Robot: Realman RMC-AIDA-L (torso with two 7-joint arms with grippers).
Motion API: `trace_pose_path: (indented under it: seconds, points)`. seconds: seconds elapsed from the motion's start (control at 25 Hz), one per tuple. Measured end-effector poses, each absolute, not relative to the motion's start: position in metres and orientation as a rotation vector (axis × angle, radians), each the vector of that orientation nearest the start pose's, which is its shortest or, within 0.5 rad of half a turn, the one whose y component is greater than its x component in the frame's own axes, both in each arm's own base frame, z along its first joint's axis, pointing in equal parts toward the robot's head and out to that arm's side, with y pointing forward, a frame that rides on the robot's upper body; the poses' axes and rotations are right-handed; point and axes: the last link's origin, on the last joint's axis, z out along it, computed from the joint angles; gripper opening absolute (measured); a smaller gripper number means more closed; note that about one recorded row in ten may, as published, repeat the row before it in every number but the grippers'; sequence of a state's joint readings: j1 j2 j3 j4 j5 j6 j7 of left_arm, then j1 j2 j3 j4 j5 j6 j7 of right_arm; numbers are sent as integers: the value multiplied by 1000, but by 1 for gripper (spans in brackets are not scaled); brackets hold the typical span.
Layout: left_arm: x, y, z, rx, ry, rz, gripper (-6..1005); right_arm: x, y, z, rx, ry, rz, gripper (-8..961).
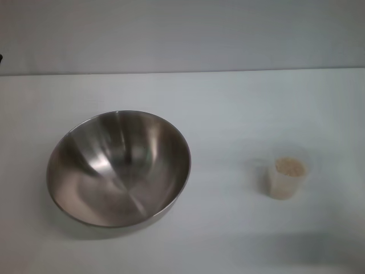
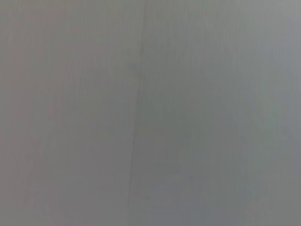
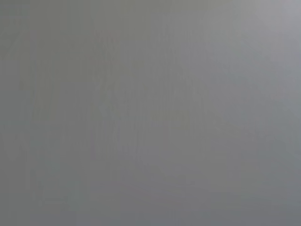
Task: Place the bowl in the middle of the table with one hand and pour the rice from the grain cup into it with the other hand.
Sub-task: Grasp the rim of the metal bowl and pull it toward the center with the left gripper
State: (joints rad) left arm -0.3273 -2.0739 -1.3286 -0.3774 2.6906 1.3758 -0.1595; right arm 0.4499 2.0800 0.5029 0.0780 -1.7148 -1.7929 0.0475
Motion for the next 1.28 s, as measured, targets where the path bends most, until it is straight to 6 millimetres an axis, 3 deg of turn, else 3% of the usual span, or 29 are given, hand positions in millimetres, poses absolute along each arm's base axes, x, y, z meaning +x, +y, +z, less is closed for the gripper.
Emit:
trace_pose_path:
  seconds: [0.44, 0.72, 0.96, 1.08, 1.28]
  points:
    - [-292, 326, 41, -1358, -317, -982, 817, 298, 293, 62, -1176, 64, 941, 657]
    - [-282, 355, 46, -1371, -441, -914, 803, 299, 292, 63, -1171, 66, 941, 657]
    - [-241, 379, 72, -1461, -602, -784, 791, 297, 290, 63, -1166, 51, 949, 656]
    - [-214, 379, 86, -1550, -678, -703, 784, 298, 287, 64, -1165, 46, 950, 656]
    - [-190, 369, 105, -1673, -857, -511, 774, 299, 285, 63, -1162, 45, 949, 656]
